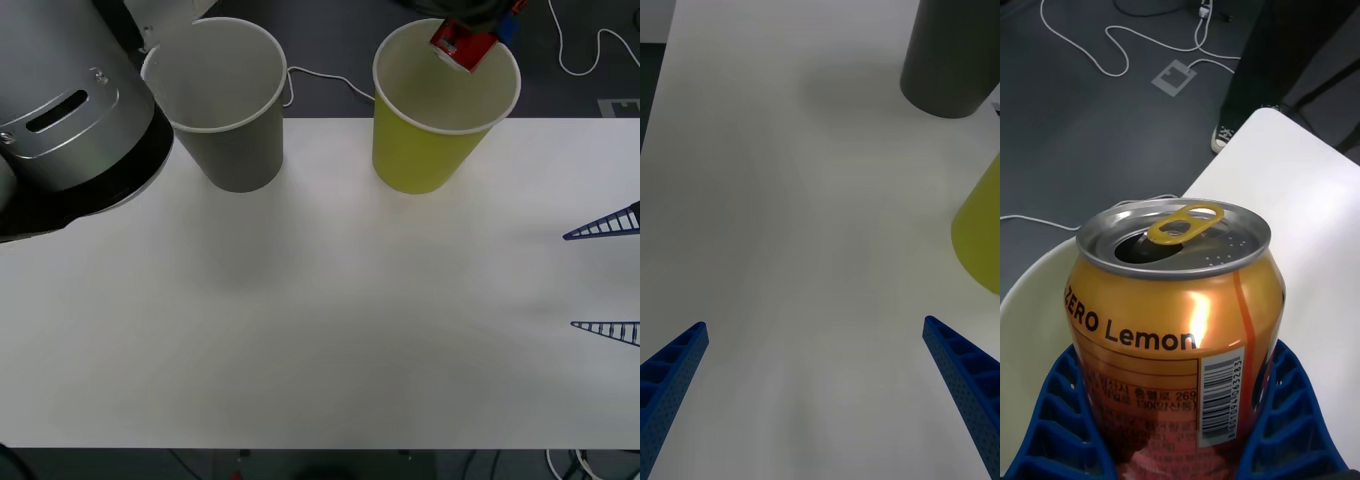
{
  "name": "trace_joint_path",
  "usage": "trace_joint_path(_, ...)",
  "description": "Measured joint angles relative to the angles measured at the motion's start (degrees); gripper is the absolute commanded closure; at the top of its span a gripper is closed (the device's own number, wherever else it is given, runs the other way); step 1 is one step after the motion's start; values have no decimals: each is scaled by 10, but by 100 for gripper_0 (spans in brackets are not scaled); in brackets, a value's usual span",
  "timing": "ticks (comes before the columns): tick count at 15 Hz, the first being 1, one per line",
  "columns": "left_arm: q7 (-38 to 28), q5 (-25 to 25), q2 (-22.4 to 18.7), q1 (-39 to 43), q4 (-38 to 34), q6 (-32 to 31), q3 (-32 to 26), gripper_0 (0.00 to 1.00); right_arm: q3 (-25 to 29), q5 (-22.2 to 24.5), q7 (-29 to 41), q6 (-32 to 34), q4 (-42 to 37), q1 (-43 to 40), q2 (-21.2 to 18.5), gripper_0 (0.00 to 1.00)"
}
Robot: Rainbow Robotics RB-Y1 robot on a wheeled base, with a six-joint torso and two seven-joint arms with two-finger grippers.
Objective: Put the can into the green bin and the plastic bottle into the gray bin
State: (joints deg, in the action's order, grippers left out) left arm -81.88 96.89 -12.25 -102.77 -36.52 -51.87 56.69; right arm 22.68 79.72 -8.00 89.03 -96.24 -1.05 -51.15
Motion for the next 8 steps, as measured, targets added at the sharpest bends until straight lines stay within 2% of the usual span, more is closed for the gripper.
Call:
trace_joint_path(2, 9, 2, 9, 0, 23, 4, 0, 99, 0, 0, 0, 0, 0, 0, 0, 0)
trace_joint_path(4, 11, 3, 11, 0, 29, 6, 0, 91, 0, 0, 0, 0, 0, 0, 0, 0)
trace_joint_path(5, 12, 3, 12, 0, 29, 7, 0, 55, 0, 0, 0, 0, 0, 0, 0, 0)
trace_joint_path(6, 12, 2, 12, 0, 29, 8, 0, 10, 0, 0, 0, 0, 0, 0, 0, 0)
trace_joint_path(7, 13, 1, 12, 0, 29, 9, 0, 0, 0, 0, 0, 0, 0, 0, 0, 0)
trace_joint_path(8, 13, 1, 12, 0, 28, 11, 0, 0, 0, 0, 0, 0, 0, 0, 0, 0)
